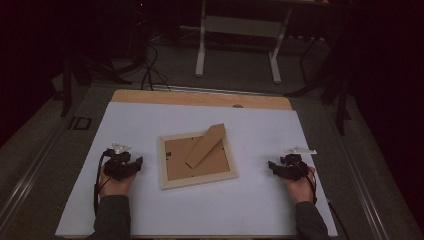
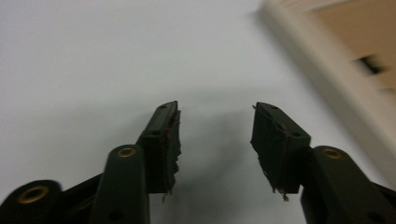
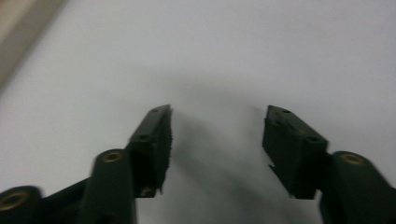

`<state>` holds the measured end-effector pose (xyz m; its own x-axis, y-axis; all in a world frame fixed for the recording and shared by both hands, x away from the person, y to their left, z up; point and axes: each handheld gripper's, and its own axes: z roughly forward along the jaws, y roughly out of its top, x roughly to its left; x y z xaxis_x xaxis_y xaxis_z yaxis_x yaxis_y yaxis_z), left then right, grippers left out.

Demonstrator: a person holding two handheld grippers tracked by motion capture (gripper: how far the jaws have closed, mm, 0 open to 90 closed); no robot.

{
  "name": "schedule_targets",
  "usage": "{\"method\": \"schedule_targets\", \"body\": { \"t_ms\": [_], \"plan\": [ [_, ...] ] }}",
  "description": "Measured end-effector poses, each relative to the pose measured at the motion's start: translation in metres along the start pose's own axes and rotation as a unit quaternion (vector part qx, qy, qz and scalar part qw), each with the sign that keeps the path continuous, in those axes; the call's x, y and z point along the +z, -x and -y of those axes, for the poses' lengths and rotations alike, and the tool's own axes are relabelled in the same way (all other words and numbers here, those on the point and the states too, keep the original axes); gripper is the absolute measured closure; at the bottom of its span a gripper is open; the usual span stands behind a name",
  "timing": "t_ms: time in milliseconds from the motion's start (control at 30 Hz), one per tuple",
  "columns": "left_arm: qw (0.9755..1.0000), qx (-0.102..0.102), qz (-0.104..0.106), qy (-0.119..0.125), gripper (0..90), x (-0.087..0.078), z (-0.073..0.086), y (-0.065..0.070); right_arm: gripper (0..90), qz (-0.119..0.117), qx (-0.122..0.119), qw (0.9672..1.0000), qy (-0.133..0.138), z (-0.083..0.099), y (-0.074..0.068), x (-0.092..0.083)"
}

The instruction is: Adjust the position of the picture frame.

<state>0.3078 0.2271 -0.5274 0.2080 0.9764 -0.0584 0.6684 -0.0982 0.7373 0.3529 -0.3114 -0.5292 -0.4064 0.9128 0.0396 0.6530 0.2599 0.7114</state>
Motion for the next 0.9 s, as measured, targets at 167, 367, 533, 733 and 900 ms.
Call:
{"method": "schedule_targets", "body": {
  "t_ms": [167, 367, 533, 733, 900],
  "plan": [
    [0.9981, 0.006, 0.057, 0.022, 54.2, -0.014, -0.004, 0.007, 50.9, -0.011, -0.017, 0.9996, 0.021, -0.002, -0.006, -0.008],
    [0.9950, 0.026, 0.090, 0.034, 57.6, -0.017, -0.004, 0.009, 52.1, -0.043, -0.019, 0.9980, 0.044, -0.004, -0.010, -0.012],
    [0.9944, 0.029, 0.095, 0.036, 62.1, -0.019, -0.004, 0.011, 52.7, -0.042, -0.025, 0.9980, 0.041, -0.004, -0.013, -0.011],
    [0.9874, 0.054, 0.140, 0.051, 61.8, -0.030, -0.005, 0.026, 68.3, -0.062, -0.037, 0.9965, 0.042, -0.008, -0.019, -0.014],
    [0.9847, 0.069, 0.149, 0.060, 60.3, -0.031, -0.003, 0.032, 72.7, -0.081, -0.028, 0.9954, 0.044, -0.011, -0.023, -0.012]
  ]
}}
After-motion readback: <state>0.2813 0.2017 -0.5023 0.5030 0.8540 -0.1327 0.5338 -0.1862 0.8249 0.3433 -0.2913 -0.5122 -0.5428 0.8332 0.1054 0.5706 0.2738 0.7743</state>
